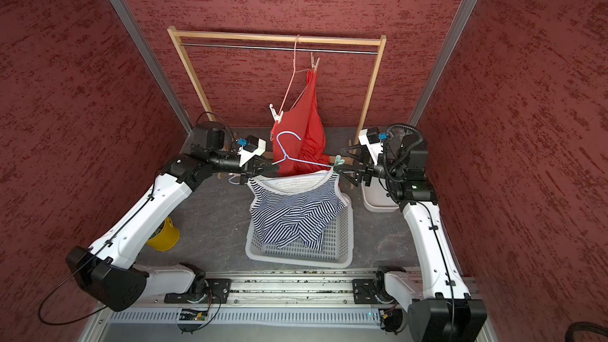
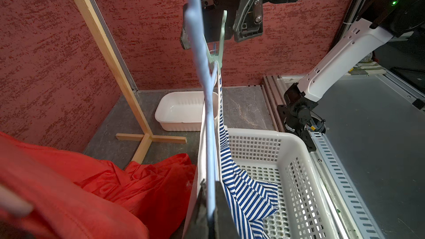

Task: Remove the clothespins securing tank tops to the hanger
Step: Remove the clothespin from the hanger.

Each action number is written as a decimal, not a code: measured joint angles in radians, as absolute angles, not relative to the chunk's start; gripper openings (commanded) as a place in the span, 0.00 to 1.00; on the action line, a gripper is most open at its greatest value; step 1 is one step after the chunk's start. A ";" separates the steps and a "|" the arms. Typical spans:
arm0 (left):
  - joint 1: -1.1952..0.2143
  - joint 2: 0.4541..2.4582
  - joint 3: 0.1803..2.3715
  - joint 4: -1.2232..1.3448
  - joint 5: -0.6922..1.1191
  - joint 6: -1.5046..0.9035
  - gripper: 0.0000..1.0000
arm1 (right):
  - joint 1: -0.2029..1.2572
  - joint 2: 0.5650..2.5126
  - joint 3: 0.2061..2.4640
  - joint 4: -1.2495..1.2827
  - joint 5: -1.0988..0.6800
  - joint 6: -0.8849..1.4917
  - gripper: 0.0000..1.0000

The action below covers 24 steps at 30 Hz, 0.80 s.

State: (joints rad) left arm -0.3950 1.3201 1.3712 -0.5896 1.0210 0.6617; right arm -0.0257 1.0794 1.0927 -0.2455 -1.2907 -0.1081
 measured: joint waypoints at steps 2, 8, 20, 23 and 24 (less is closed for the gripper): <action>-0.393 1.320 1.371 -0.590 1.021 0.662 0.00 | -0.023 1.079 1.093 -0.261 -1.282 -0.120 0.76; -0.392 1.320 1.371 -0.590 1.022 0.663 0.00 | -0.007 1.088 1.093 -0.292 -1.270 -0.151 0.71; -0.392 1.321 1.389 -0.606 1.028 0.663 0.00 | -0.002 1.074 1.093 -0.297 -1.275 -0.166 0.54; -0.392 1.323 1.394 -0.612 1.028 0.664 0.00 | -0.002 1.067 1.093 -0.297 -1.276 -0.166 0.52; -0.392 1.323 1.396 -0.616 1.029 0.664 0.00 | -0.001 1.066 1.093 -0.297 -1.276 -0.166 0.51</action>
State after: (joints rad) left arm -0.3916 1.3231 1.3960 -0.6155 1.0286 0.6636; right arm -0.0013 1.0660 1.0927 -0.2966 -1.2762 -0.1658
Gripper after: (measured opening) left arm 0.060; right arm 0.527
